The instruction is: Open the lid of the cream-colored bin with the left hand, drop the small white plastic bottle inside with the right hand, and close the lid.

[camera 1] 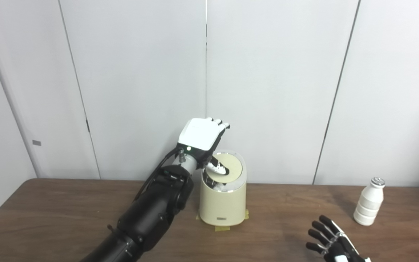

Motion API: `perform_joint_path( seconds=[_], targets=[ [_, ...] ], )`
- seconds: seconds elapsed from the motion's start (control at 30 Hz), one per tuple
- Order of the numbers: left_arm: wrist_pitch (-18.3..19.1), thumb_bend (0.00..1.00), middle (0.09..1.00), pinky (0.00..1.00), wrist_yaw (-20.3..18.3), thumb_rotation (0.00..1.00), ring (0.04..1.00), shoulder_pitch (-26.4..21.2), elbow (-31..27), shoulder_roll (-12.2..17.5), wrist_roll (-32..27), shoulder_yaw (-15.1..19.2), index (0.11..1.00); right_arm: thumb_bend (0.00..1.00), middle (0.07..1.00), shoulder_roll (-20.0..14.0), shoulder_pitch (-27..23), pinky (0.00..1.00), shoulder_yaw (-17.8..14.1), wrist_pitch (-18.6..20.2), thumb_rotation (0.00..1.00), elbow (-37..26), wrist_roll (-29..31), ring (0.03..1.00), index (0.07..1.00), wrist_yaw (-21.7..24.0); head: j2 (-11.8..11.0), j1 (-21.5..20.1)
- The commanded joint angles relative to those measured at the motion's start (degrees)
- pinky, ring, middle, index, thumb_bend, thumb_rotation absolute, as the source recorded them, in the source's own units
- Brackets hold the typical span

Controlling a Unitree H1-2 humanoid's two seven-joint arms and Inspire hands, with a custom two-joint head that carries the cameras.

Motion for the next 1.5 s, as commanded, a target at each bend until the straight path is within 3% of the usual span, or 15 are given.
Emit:
perform_joint_path(
  seconds=[0.0,0.37,0.6,1.2,1.47],
  targets=[
    [0.09,0.91,0.92,0.87,0.46,0.33,0.922,-3.63,-1.75,0.89,0.98,0.44,0.915,0.49,0.833,3.35,5.57,0.71,1.83,0.5,0.77,5.55,1.08,0.812,0.847,-0.27,-0.05,-0.08],
    [-0.31,0.92,0.9,0.81,0.13,0.33,0.895,-2.35,-2.29,1.82,1.53,0.43,0.916,0.5,0.83,3.51,6.34,0.7,1.75,1.27,0.76,4.08,0.81,0.805,0.847,-0.43,0.89,-0.37],
    [-0.96,0.94,0.903,0.86,0.41,0.32,0.904,-0.73,-2.05,2.53,1.39,0.11,0.915,0.52,0.83,3.8,6.79,0.7,1.78,1.87,0.76,3.09,1.05,0.805,0.851,-0.47,1.33,-1.17],
    [-1.8,0.98,0.89,0.87,1.46,0.3,0.898,0.51,0.35,0.76,1.65,-1.7,0.918,0.52,0.823,4.23,7.72,0.7,2.38,2.53,0.73,1.3,0.78,0.794,0.843,-1.36,2.07,-2.34],
    [-2.38,0.96,0.894,0.89,2.06,0.34,0.896,0.05,0.9,0.02,0.96,-1.79,0.921,0.51,0.82,4.43,7.75,0.71,2.67,2.61,0.73,1.17,0.59,0.795,0.842,-1.78,2.21,-2.6]
  ],
)
